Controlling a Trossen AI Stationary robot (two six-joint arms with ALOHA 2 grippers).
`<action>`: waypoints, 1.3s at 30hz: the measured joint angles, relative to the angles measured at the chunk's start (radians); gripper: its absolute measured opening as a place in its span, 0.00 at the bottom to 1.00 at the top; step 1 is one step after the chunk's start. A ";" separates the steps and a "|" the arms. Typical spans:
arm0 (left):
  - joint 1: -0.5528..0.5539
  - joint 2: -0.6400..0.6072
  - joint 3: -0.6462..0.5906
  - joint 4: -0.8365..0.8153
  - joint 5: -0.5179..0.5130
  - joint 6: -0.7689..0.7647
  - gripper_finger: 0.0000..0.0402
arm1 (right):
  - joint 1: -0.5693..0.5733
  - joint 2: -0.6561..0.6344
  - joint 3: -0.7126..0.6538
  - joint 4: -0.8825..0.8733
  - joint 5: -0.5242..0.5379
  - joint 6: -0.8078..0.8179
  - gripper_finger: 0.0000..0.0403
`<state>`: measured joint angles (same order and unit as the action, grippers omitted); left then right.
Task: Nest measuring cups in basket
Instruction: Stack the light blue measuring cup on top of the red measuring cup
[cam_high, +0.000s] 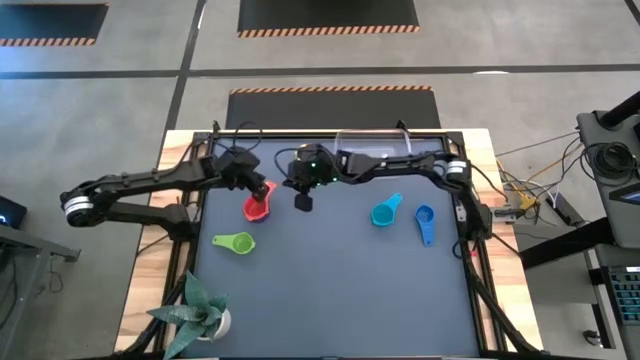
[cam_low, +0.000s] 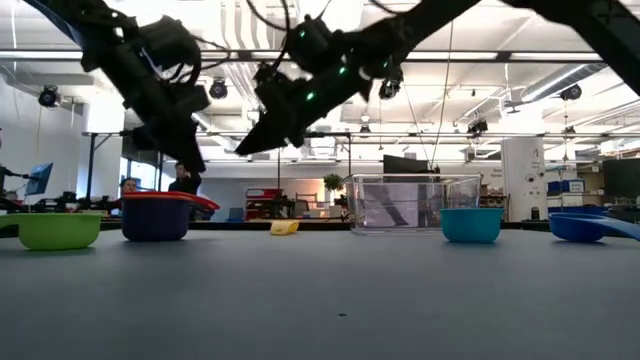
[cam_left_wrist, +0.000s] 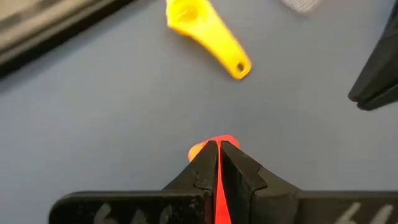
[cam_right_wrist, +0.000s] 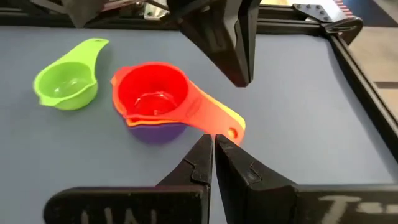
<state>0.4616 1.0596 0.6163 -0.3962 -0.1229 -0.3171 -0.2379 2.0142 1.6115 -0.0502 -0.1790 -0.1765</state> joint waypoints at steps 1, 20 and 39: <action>-0.006 -0.001 0.011 -0.005 0.000 0.006 0.00 | 0.001 -0.020 -0.009 -0.022 0.000 0.003 0.02; -0.366 -0.015 0.111 0.166 -0.077 0.113 0.00 | 0.046 -0.463 -0.370 -0.238 -0.003 0.301 0.02; -0.463 -0.016 0.175 0.212 -0.078 0.275 0.00 | 0.146 -0.534 -0.442 -0.886 0.001 0.399 0.02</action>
<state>-0.0013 1.0435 0.7910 -0.1837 -0.2005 -0.0419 -0.0914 1.4801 1.1699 -0.9360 -0.1776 0.2226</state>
